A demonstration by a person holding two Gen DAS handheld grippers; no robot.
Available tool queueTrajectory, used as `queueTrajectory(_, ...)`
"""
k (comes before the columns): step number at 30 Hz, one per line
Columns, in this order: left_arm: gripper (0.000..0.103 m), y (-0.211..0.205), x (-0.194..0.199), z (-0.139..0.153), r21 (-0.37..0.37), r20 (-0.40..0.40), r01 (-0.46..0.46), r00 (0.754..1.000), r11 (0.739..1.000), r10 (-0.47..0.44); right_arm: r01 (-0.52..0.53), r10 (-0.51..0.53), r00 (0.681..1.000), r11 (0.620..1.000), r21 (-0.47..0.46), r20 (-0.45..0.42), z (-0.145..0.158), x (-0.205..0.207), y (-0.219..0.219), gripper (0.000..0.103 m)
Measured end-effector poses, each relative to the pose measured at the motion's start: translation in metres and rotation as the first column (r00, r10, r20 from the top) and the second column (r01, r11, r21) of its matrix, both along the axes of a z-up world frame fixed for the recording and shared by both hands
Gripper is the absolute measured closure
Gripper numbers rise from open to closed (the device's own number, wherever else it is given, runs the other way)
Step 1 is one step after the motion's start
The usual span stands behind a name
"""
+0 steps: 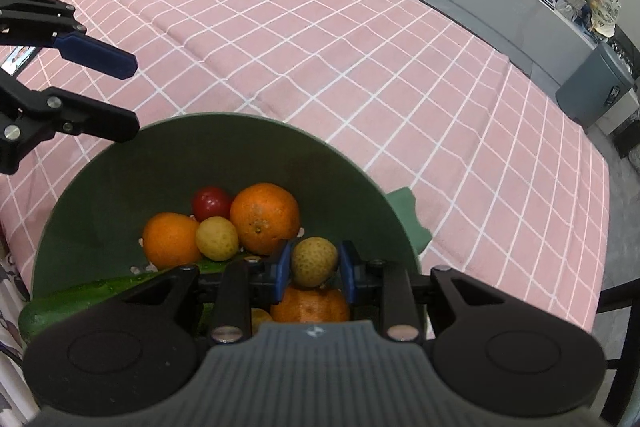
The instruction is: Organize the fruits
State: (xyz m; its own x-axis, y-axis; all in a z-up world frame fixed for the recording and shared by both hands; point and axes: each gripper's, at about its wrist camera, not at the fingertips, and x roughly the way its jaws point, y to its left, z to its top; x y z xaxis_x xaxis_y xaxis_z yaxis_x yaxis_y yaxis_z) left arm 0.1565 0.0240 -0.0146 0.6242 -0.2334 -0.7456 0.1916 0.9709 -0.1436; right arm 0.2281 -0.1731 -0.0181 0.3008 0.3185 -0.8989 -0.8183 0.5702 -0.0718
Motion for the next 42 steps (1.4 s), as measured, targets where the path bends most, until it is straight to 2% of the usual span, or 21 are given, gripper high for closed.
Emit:
queueTrajectory(9, 0.039, -0.001, 0.0, 0.003, -0.008, -0.003, 0.013, 1.0, 1.0, -0.013, 0.046, -0.044, 0.998, 0.999, 0.027, -0.042, 0.004, 0.002, 0.0, 0.079)
queueTrajectory(11, 0.039, -0.001, -0.002, 0.006, -0.007, 0.004, 0.015, 1.0, 1.0, -0.015, 0.057, -0.056, 0.998, 0.998, 0.036, -0.039, 0.007, 0.001, 0.001, 0.072)
queueTrajectory(14, 0.039, -0.002, -0.007, 0.015, -0.002, 0.022, 0.018, 1.0, 1.0, -0.018, 0.089, -0.087, 0.996, 0.994, 0.067, -0.03, 0.02, -0.001, -0.002, 0.069)
queueTrajectory(16, 0.039, -0.003, -0.013, 0.024, 0.005, 0.039, 0.02, 0.999, 1.0, -0.02, 0.126, -0.124, 0.992, 0.987, 0.103, -0.026, 0.033, -0.004, -0.006, 0.059)
queueTrajectory(20, 0.039, -0.006, -0.027, 0.045, 0.023, 0.09, 0.015, 0.996, 1.0, -0.017, 0.204, -0.208, 0.978, 0.961, 0.185, 0.001, 0.065, -0.016, -0.016, 0.045)
queueTrajectory(24, 0.038, -0.011, -0.046, 0.071, 0.041, 0.167, 0.0, 0.986, 0.999, -0.007, 0.301, -0.322, 0.946, 0.905, 0.302, 0.023, 0.103, -0.039, -0.033, 0.019)
queueTrajectory(27, 0.031, -0.017, -0.062, 0.088, 0.055, 0.229, -0.009, 0.973, 0.998, -0.004, 0.338, -0.391, 0.918, 0.862, 0.378, 0.07, 0.129, -0.065, -0.048, 0.008)
queueTrajectory(32, 0.014, -0.029, -0.091, 0.11, 0.082, 0.319, -0.035, 0.948, 0.996, 0.007, 0.366, -0.473, 0.87, 0.808, 0.462, 0.14, 0.156, -0.117, -0.067, 0.005)
queueTrajectory(38, 0.012, -0.048, -0.118, 0.118, 0.147, 0.373, -0.06, 0.928, 0.987, 0.001, 0.412, -0.576, 0.804, 0.72, 0.558, 0.15, 0.163, -0.177, -0.09, 0.005)
queueTrajectory(42, 0.012, -0.057, -0.133, 0.113, 0.179, 0.382, -0.097, 0.924, 0.979, 0.021, 0.44, -0.664, 0.719, 0.664, 0.605, 0.205, 0.154, -0.225, -0.092, 0.005)
